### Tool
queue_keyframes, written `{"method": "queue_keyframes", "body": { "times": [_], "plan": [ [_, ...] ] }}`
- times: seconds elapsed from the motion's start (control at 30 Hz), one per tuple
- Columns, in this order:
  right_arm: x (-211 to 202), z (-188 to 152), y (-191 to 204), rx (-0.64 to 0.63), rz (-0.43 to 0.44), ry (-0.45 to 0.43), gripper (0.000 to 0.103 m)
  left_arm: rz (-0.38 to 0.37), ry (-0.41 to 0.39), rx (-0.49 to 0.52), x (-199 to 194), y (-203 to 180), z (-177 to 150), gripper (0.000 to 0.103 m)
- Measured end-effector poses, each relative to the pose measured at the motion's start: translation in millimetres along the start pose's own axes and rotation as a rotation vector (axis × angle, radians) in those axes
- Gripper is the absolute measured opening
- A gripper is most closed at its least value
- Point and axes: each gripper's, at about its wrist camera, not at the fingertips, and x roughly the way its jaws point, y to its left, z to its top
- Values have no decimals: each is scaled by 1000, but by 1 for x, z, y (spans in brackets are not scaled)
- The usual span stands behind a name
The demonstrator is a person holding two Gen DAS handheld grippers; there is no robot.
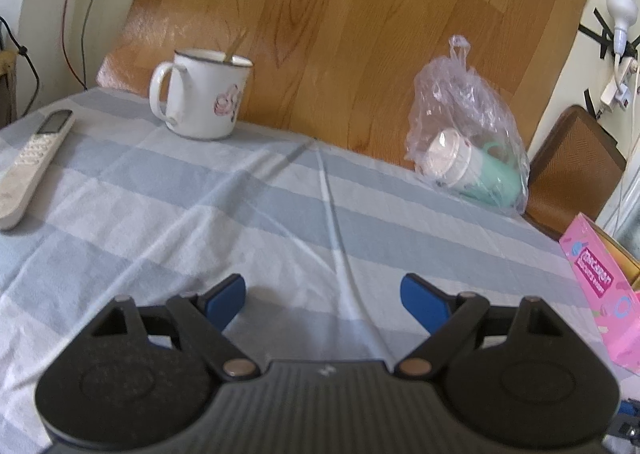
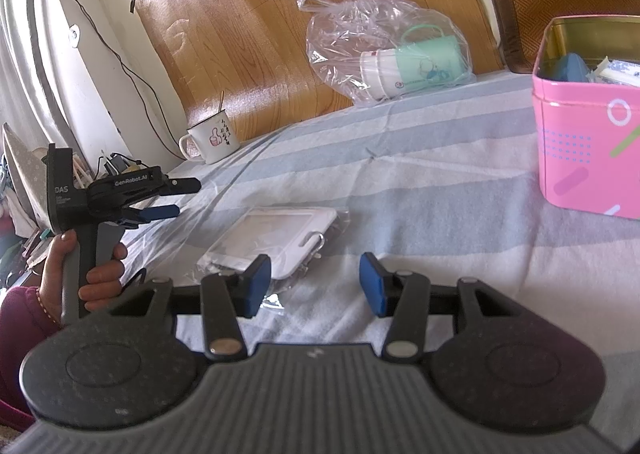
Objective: Organize soft objects
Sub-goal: 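Lift the card holder with the right gripper while the left gripper grasps it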
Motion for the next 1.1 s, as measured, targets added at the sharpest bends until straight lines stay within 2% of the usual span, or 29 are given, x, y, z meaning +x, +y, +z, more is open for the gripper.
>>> {"method": "queue_keyframes", "body": {
  "times": [0.13,0.2,0.3,0.43,0.53,0.63,0.73,0.8,1.0,1.1],
  "plan": [
    [1,1,3,-18,-1,9,55,-34,27,17,-3,-13,-8,90],
    [2,2,7,-48,5,21,63,-65,50,28,-7,-23,-12,91],
    [7,1,18,-126,-5,43,68,-129,110,75,-11,-47,-20,91],
    [15,2,30,-222,-22,73,68,-172,181,140,-18,-74,-33,92],
    [22,5,38,-285,-21,90,68,-287,259,96,-19,-85,-36,90],
    [31,10,46,-332,-20,106,68,-323,290,92,-14,-98,-37,85],
    [42,10,50,-348,-34,123,69,-294,275,120,-9,-109,-38,83],
    [42,10,52,-348,-61,108,63,-275,270,127,-11,-115,-40,83],
    [20,22,48,-287,-108,-6,58,-323,212,163,-29,-132,-25,83],
    [3,34,48,-293,-149,-82,58,-356,161,202,-36,-156,-10,83]
  ]
}}
